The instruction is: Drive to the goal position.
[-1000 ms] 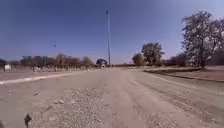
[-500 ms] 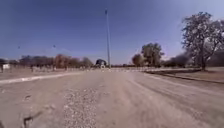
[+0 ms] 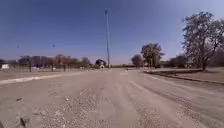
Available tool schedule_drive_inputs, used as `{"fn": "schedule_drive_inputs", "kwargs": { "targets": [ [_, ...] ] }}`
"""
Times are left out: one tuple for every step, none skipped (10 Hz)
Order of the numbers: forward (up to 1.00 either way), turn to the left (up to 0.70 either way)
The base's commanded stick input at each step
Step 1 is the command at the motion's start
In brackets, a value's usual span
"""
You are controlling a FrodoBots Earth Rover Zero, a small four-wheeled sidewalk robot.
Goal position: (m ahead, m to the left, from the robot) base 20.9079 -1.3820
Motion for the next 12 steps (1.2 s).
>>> {"fn": "schedule_drive_inputs", "kwargs": {
  "targets": [
    [0.5, 0.0],
    [0.5, 0.0],
    [0.5, 0.0],
    [0.5, 0.0],
    [0.5, 0.0],
    [0.5, 0.0],
    [0.5, 0.0],
    [0.5, 0.0],
    [0.5, 0.0],
    [0.5, 0.0],
    [0.5, 0.0],
    [0.5, 0.0]
  ]
}}
